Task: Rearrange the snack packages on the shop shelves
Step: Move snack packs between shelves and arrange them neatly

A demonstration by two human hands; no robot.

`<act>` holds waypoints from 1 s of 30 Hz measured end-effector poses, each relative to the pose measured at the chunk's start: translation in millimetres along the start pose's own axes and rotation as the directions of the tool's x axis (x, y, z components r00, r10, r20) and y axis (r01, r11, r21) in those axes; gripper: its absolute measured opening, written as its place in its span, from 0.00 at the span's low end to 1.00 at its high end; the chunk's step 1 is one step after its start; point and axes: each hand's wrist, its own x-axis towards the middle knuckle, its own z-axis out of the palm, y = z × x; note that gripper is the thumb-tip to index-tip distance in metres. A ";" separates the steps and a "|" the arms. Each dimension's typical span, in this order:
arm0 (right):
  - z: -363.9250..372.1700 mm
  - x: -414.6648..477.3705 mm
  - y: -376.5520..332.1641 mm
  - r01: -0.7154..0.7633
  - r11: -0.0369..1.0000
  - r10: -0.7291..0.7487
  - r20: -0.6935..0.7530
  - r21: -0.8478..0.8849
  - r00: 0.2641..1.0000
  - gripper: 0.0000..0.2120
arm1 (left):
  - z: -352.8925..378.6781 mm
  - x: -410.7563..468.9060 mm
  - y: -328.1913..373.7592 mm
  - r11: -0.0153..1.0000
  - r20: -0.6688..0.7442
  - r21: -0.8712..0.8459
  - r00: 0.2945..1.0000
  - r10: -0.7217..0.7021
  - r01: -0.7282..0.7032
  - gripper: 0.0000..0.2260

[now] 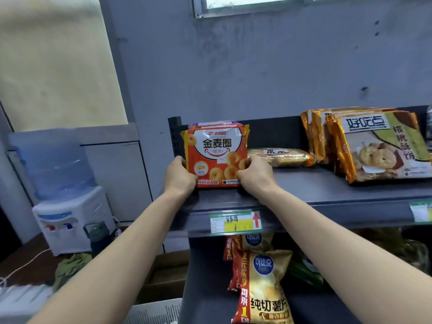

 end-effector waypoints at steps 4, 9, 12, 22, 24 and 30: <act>2.7 -0.1 -1.3 0.015 1.000 -0.014 0.032 -0.009 0.999 0.06 | 2.9 9.1 -1.4 0.998 -0.002 0.040 0.999 -0.038 0.038 0.11; -2.8 -8.2 -1.7 0.088 0.996 -0.088 -0.024 -0.036 0.996 0.15 | 0.2 2.9 -0.5 0.997 -0.032 -0.001 0.996 -0.078 0.078 0.19; -12.1 -21.4 -0.6 0.180 0.983 -0.181 -0.089 -0.018 0.979 0.19 | -4.2 -9.4 7.3 0.998 -0.158 0.052 0.987 -0.010 0.019 0.22; -89.2 -93.4 50.1 0.359 0.933 -0.345 -0.205 0.033 0.916 0.09 | 27.4 -131.2 80.3 0.903 -0.030 -0.159 0.916 0.401 -0.400 0.07; -109.8 -107.0 71.8 0.309 0.951 -0.298 -0.216 0.017 0.930 0.10 | 46.8 -161.8 89.8 0.890 0.074 -0.176 0.896 0.438 -0.420 0.05; -148.5 -143.2 145.6 0.132 0.990 -0.139 -0.150 -0.056 0.979 0.12 | 116.0 -228.1 81.2 0.956 0.418 -0.134 0.860 0.294 -0.262 0.05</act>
